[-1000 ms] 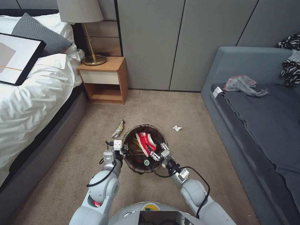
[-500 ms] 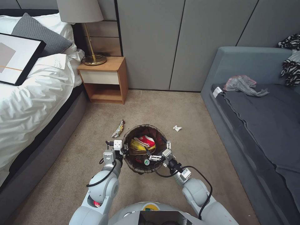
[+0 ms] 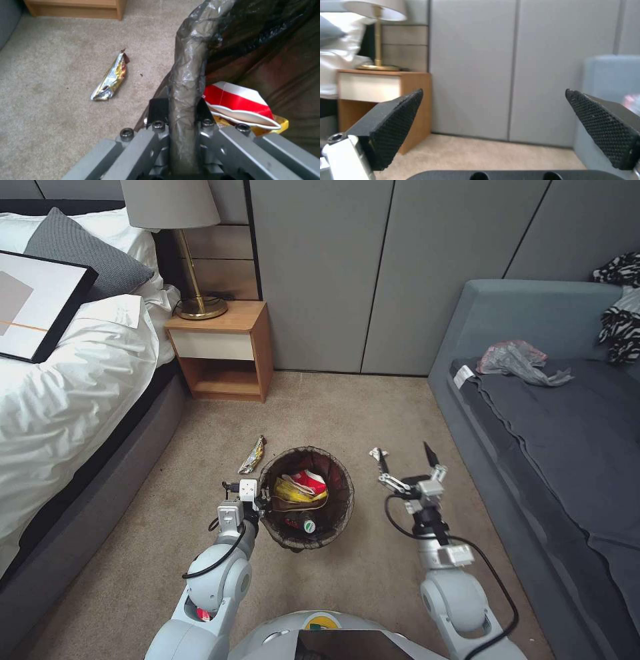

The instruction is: Pick up the trash bin, then pick up the garbage from the floor and place it into the trash bin.

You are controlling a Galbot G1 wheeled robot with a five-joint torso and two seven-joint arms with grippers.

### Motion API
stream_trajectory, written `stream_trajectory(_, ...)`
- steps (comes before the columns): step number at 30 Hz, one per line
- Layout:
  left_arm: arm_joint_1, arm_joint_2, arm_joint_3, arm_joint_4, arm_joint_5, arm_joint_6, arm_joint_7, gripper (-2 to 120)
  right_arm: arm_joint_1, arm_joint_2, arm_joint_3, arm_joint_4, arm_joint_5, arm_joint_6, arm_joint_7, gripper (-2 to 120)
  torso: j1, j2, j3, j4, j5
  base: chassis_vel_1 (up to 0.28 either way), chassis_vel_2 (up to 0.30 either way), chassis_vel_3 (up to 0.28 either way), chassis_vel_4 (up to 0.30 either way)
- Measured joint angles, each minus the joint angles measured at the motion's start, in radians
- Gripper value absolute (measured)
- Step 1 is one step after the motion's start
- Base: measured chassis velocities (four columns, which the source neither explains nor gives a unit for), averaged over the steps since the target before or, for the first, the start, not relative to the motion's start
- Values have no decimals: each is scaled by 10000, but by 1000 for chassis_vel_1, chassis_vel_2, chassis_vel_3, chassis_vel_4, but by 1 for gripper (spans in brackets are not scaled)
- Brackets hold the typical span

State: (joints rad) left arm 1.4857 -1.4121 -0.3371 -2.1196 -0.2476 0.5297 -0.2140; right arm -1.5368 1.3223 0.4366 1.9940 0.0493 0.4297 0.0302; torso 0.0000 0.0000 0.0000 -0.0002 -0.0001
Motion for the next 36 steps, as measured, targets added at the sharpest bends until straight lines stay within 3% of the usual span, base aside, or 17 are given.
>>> stream_trajectory(7,-7,-50,-20,68,32,-25,4,2,-953,540,749,-709,514,1331,234,100,0,0,0,0,2,0,0,0,0)
stream_trajectory(10,-8,-66,-20,68,35,-25,4,2,-960,621,766,-970,496,1485,235,100,0,0,0,1,3,0,0,0,0)
stream_trajectory(25,56,-74,-93,-40,41,-25,2,2,-540,700,731,-1345,494,1466,171,100,0,0,1,3,1,0,0,0,0)
stream_trajectory(36,28,-103,-48,-23,50,-32,4,2,-455,708,772,-1431,496,1483,67,100,0,0,0,2,-1,-152,148,148,-164)
